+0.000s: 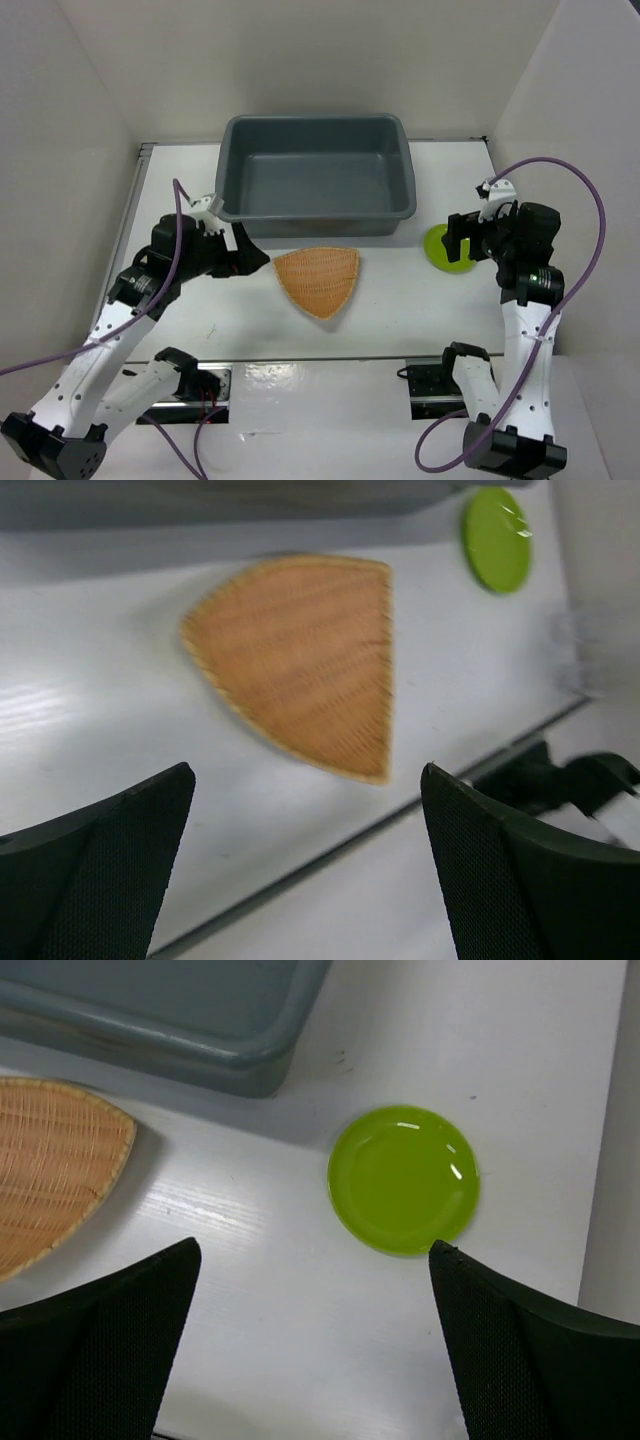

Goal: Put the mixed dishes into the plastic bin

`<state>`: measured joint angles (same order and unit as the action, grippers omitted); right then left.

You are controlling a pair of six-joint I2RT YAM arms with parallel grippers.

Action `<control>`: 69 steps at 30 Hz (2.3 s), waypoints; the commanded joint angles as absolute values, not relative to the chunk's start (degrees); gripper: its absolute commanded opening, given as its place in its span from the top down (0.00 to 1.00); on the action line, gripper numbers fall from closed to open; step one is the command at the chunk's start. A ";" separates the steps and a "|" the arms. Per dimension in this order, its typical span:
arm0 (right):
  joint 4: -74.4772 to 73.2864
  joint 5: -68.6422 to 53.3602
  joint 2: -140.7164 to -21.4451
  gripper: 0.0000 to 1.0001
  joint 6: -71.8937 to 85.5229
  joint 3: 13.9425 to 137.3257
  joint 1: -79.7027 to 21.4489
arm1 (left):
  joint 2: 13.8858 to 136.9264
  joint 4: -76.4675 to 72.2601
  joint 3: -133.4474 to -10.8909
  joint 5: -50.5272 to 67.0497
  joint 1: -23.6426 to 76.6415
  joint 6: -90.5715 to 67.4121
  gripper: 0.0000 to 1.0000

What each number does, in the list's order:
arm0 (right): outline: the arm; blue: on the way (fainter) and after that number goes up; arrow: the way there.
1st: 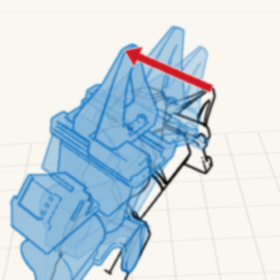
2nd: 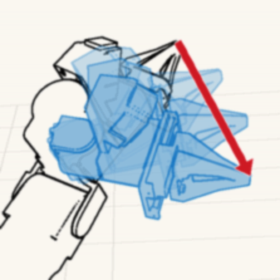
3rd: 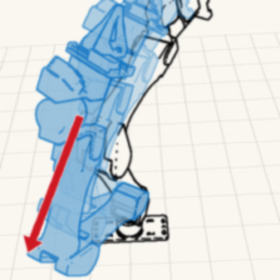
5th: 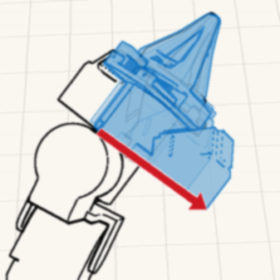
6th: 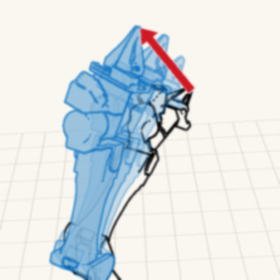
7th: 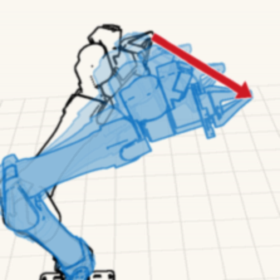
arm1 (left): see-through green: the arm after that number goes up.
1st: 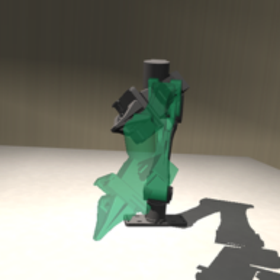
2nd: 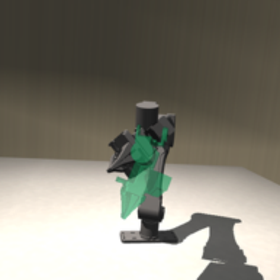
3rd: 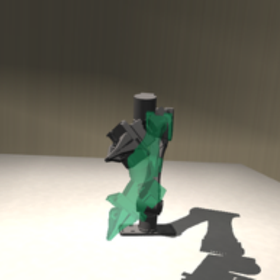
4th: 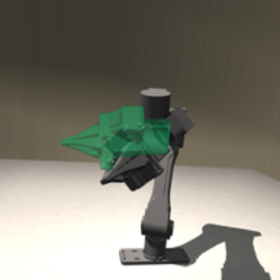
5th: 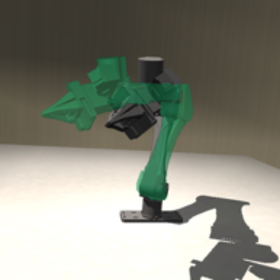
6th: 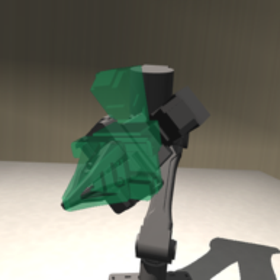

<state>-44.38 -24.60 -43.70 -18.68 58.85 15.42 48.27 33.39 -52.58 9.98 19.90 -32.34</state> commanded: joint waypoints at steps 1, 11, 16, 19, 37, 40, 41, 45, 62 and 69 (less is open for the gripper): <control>-43.24 -25.65 -42.55 0.01 -18.62 58.80 15.91 | 45.10 27.28 -48.18 22.98 21.80 -41.90 0.00; -43.24 -26.63 -36.39 0.01 -19.16 58.80 16.44 | 39.21 5.81 -19.19 25.06 23.47 -64.41 0.00; -43.24 -26.63 -34.64 0.01 -19.16 58.27 16.44 | 31.83 -0.95 -9.25 23.38 23.47 -72.85 0.00; -43.24 -26.63 -34.10 0.01 -19.16 58.27 16.44 | 29.89 -4.22 -4.41 24.17 23.47 -76.64 0.00; -42.71 -25.58 -33.05 0.01 -18.63 58.27 18.54 | 63.72 -20.64 -12.75 24.96 24.69 -74.26 0.00; -42.71 -25.58 -33.05 0.01 -18.11 58.27 18.54 | 65.29 -26.25 -12.13 24.17 25.31 -74.88 0.00; -42.71 -25.58 -33.05 0.01 -18.11 58.27 18.54 | 68.26 -28.37 -12.13 24.78 25.31 -74.88 0.00; -42.19 -25.58 -32.52 0.01 -18.11 58.27 18.54 | 81.36 -33.65 -16.95 28.82 27.15 -74.88 0.00; -42.19 -26.10 -29.79 0.01 -18.63 57.74 18.54 | 95.53 -42.35 -18.72 27.07 32.26 -77.26 0.37; -42.71 -27.33 -28.65 0.01 -19.16 57.74 18.54 | 99.58 -45.62 -19.78 28.30 34.10 -76.65 0.75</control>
